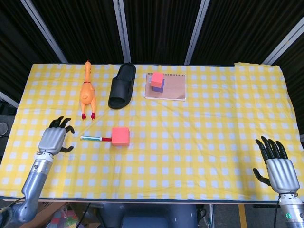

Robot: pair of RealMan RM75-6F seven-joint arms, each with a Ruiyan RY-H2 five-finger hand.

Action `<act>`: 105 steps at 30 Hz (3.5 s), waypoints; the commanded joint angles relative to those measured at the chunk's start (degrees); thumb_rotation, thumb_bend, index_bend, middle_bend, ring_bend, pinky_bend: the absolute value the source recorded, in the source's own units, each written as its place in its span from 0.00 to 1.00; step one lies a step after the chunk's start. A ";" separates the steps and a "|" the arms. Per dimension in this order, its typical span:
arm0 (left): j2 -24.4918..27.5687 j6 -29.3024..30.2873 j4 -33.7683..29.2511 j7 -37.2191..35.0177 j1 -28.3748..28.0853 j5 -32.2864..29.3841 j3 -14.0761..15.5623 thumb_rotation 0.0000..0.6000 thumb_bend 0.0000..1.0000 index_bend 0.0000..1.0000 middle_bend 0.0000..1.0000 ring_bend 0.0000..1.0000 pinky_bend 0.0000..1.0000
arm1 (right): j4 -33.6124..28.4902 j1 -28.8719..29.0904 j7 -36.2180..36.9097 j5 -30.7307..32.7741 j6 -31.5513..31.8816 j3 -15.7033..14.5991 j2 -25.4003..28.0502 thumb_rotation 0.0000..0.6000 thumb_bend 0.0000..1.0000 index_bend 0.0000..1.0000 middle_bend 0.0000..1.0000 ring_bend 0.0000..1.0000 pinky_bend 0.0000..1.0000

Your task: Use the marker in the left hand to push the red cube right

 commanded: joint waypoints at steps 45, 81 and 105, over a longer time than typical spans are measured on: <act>-13.82 -2.50 12.29 11.78 -11.86 -16.44 0.81 1.00 0.41 0.59 0.12 0.00 0.11 | -0.12 0.08 1.43 -0.16 -0.10 -0.01 0.23 1.00 0.35 0.00 0.00 0.00 0.00; -11.71 -0.34 6.05 12.95 -15.04 -20.91 -0.34 1.00 0.43 0.58 0.12 0.00 0.10 | -0.37 0.05 1.69 -0.05 -0.05 0.05 0.25 1.00 0.35 0.00 0.00 0.00 0.00; -20.10 1.46 6.90 18.05 -21.91 -27.31 -3.24 1.00 0.43 0.59 0.13 0.00 0.10 | -0.50 0.09 2.84 0.04 -0.37 0.00 0.71 1.00 0.35 0.00 0.00 0.00 0.00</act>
